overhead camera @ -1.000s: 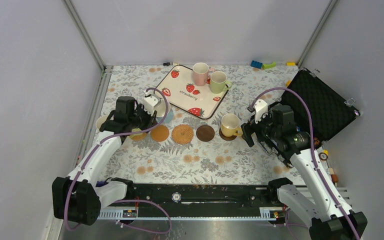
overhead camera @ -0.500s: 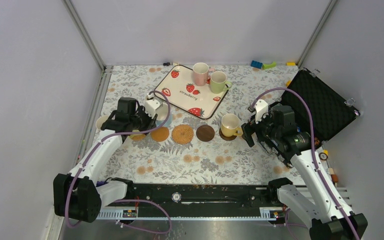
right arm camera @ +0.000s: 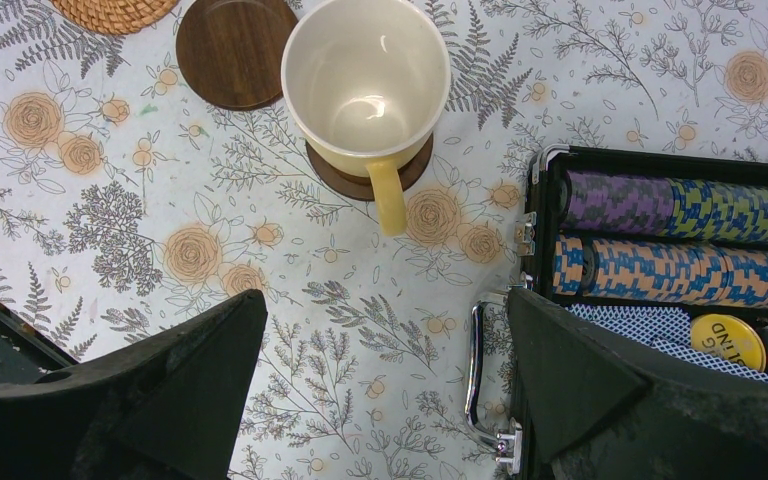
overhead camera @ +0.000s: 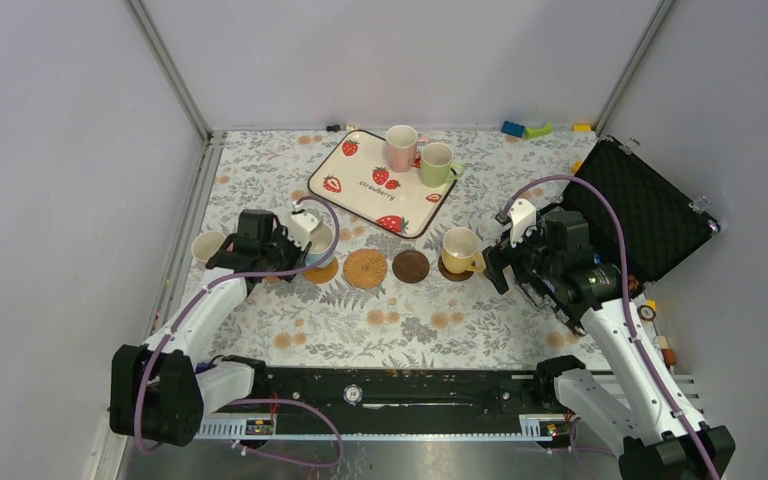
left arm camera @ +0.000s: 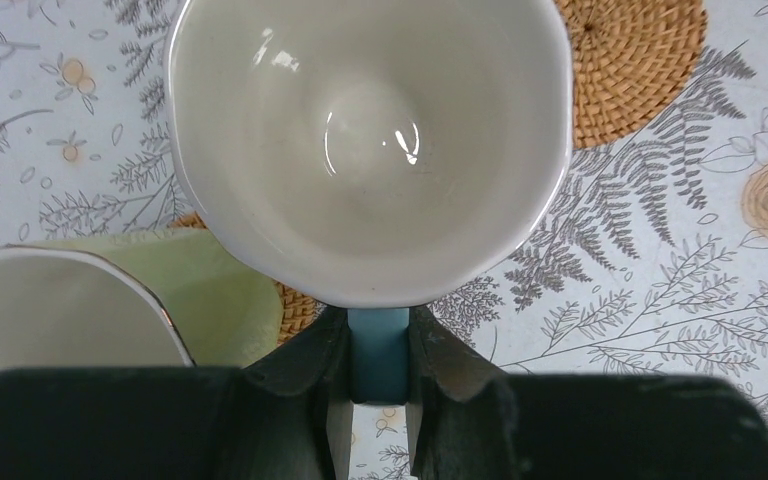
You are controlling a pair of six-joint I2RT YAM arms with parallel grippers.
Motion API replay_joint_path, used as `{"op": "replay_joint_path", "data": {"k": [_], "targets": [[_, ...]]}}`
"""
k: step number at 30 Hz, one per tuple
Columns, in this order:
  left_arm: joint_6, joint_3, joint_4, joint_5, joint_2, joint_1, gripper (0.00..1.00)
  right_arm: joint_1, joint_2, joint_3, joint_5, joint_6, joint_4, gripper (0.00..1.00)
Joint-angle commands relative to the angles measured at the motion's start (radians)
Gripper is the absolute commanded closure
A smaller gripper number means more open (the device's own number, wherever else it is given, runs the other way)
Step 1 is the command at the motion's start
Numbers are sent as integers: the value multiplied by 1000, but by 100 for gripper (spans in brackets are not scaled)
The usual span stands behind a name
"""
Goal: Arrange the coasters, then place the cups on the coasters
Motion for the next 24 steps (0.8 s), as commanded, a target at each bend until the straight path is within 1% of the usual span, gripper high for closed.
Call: {"op": "replay_joint_path", "data": {"k": [1,10,19,24], "targets": [[15,-18,152,2,-48,16,100,4,5,3,2,-1,17,1],[6,-34,163,13,-60,27,100,3,1,3,5,-1,17,1],[5,-37,158,9,-40,31,100,5,4,5,3,1,18,1],[27,-36,127,58,-43,31,100,5,5,6,5,2,17,1]]}}
